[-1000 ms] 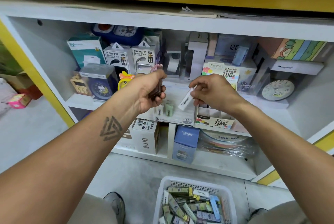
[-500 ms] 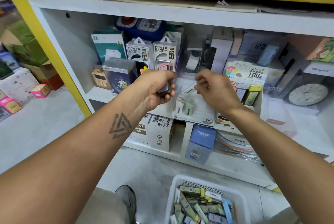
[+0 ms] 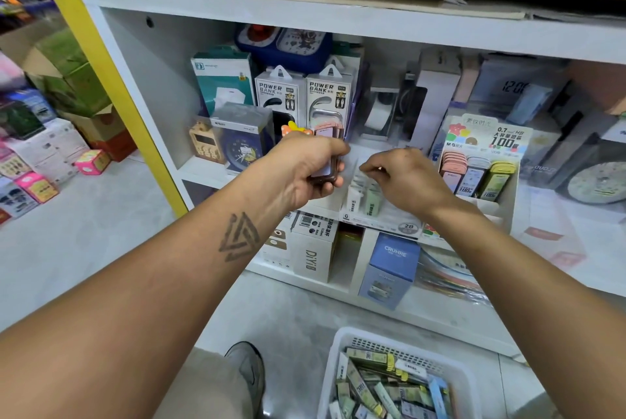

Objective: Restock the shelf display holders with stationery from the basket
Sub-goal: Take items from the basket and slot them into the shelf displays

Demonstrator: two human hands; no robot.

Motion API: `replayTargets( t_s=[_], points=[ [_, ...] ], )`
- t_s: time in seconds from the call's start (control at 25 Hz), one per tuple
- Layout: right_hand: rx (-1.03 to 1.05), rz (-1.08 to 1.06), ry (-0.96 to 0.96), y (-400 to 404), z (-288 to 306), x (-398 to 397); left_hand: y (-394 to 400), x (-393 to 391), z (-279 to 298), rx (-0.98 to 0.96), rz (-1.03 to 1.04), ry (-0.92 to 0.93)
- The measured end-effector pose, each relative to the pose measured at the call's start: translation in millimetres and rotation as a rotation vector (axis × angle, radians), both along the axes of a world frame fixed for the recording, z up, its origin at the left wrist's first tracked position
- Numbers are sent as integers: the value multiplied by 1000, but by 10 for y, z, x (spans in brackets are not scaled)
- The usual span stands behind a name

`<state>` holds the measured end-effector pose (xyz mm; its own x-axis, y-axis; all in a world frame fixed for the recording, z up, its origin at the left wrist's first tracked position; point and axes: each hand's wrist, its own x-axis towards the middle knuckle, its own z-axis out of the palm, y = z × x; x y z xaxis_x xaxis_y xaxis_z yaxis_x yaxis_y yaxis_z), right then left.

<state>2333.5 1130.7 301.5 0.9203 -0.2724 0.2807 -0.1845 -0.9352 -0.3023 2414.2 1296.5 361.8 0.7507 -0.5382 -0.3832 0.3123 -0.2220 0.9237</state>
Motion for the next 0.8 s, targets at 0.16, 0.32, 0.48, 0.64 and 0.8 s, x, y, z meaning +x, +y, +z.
replayTargets(
  t_s=[0.16, 0.32, 0.48, 0.64, 0.8],
  points=[
    [122, -11, 103, 30, 78, -37, -24, -58, 4, -5, -78, -35],
    [994, -49, -185, -13, 366, -272, -145, -219, 17, -23, -237, -60],
    [1096, -50, -248, -193, 530, -607, -331, -430, 41, -34, -402, -45],
    [1055, -173, -451, -483, 642, -929, -540, -584, 44, -100, -288, -1],
    [693, -244, -474, -682, 685, -1105, -686, -563, 35, -73, -55, -89]
  ],
)
